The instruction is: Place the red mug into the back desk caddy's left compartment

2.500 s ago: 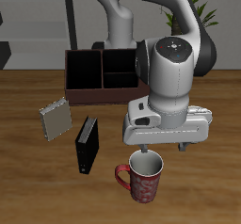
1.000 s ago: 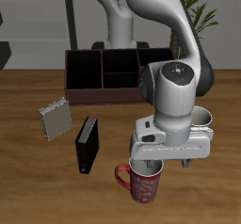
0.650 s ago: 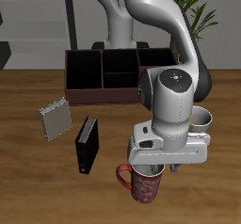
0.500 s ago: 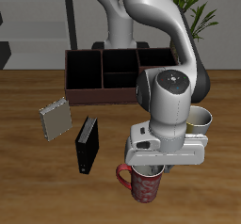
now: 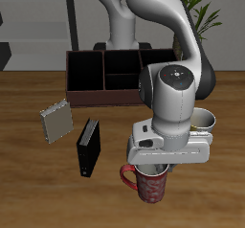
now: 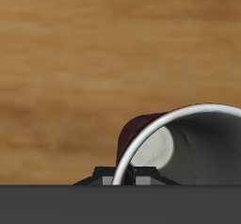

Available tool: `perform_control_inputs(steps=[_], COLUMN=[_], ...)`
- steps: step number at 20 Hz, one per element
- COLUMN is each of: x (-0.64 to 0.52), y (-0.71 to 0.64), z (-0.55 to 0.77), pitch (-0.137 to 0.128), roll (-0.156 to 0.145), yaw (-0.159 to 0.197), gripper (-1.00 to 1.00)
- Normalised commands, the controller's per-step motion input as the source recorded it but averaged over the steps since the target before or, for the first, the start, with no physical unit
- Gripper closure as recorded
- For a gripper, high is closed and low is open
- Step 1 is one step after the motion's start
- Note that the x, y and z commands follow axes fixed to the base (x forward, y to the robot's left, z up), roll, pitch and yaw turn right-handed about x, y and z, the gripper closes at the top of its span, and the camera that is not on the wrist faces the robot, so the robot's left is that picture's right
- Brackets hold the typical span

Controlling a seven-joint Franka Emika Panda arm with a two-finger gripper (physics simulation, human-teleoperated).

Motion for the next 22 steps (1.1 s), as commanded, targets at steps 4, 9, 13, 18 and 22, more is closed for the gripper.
perform_control_inputs(steps=[4, 9, 13, 18, 22], x=[-0.2, -0.22, -0.32, -0.4, -0.35], y=[-0.03, -0.09, -0.12, -0.21, -0.21], z=[0.5, 0.4, 0.43, 0.48, 0.36], pitch=[-0.066, -0.058, -0.057, -0.065, -0.012], roll=[-0.009, -0.012, -0.007, -0.013, 0.003], yaw=[0.024, 0.016, 0.019, 0.029, -0.011], gripper=[1.0, 1.0, 1.0, 1.0, 1.0])
